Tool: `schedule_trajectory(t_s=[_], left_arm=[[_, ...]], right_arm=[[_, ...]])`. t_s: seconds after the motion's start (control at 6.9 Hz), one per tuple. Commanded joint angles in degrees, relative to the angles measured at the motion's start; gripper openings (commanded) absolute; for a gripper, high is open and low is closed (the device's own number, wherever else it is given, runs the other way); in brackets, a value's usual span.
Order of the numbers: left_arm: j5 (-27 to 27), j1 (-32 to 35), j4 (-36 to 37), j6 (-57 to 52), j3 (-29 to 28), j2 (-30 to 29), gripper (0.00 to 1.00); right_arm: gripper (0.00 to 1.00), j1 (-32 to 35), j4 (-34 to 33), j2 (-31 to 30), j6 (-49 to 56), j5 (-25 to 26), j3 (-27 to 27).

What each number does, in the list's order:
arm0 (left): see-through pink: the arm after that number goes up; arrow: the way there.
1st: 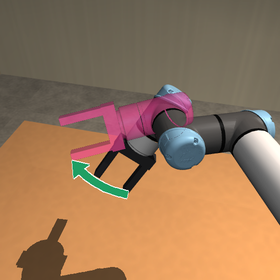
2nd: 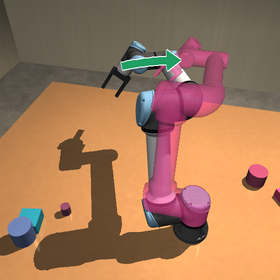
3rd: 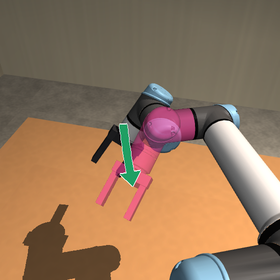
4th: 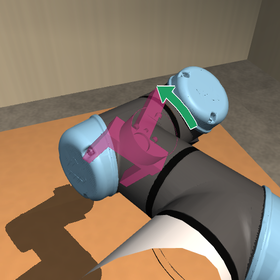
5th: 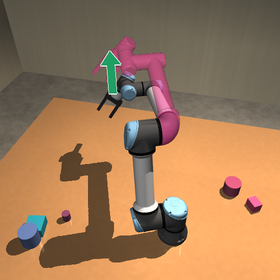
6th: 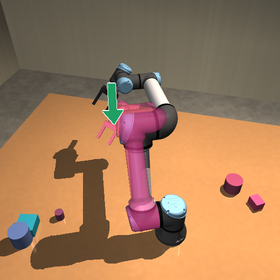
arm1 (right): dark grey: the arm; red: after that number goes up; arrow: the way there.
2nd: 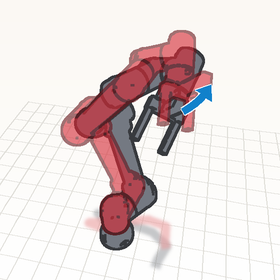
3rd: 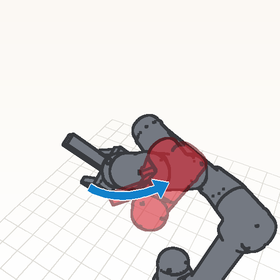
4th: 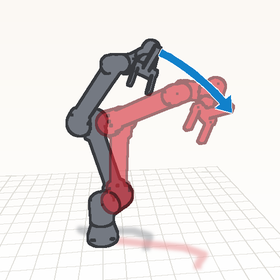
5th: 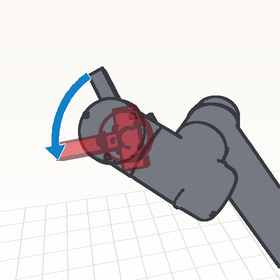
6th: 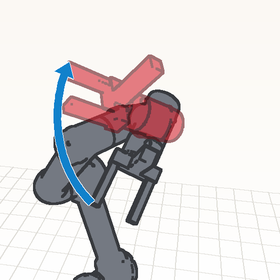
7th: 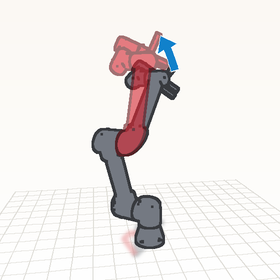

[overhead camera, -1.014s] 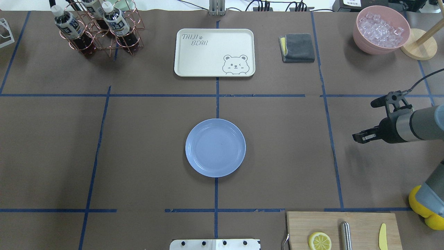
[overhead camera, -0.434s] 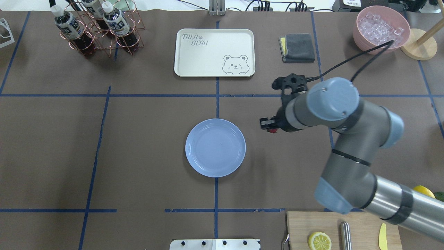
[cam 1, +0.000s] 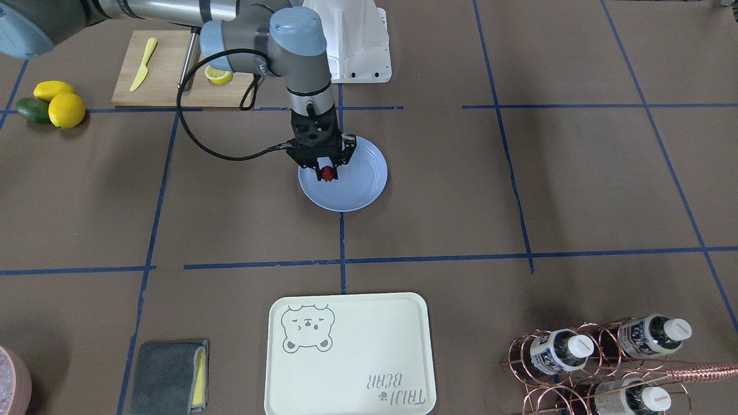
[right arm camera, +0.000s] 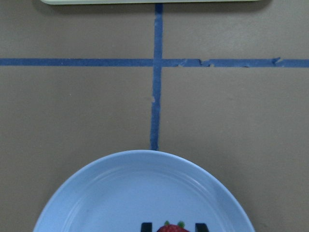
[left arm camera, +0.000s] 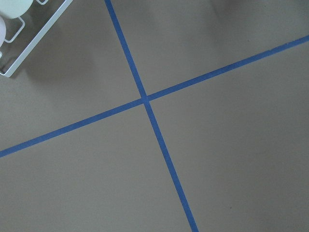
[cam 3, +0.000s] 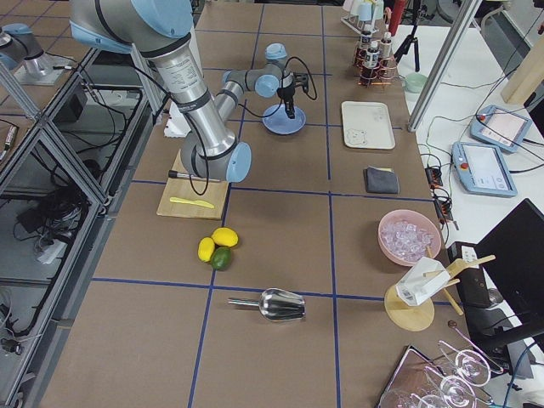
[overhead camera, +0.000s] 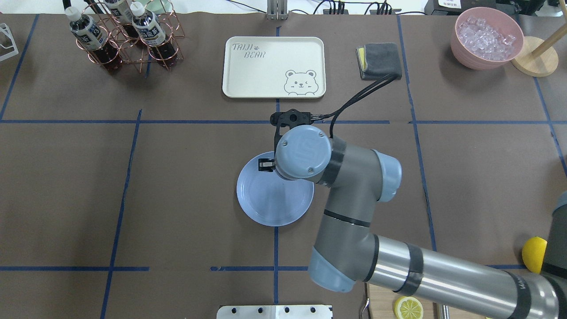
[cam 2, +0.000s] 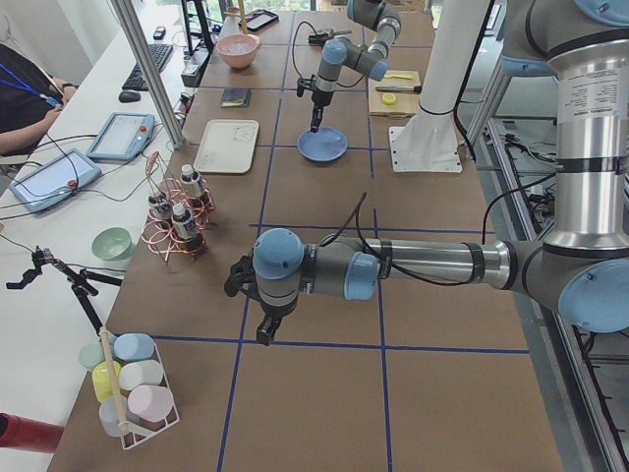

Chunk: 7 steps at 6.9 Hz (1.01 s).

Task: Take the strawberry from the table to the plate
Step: 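Carry the strawberry with the right gripper over the light-blue plate, then lower the strawberry onto the plate and open the right gripper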

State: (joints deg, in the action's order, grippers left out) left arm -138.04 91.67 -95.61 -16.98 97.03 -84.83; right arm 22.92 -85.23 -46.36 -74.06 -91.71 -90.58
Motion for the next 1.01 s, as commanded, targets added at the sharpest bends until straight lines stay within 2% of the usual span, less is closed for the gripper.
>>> schedule_trajectory(t_s=[0.0, 0.87], left_arm=[[0.0, 0.0, 0.0, -0.1, -0.1, -0.1, 1.0], [0.0, -0.2, -0.1, -0.1, -0.1, -0.2, 1.0]], right_arm=[[0.0, -2.9, 0.0, 4.2, -3.0, 3.5, 6.5], [0.0, -3.8, -1.2, 3.3, -3.7, 4.0, 5.9]])
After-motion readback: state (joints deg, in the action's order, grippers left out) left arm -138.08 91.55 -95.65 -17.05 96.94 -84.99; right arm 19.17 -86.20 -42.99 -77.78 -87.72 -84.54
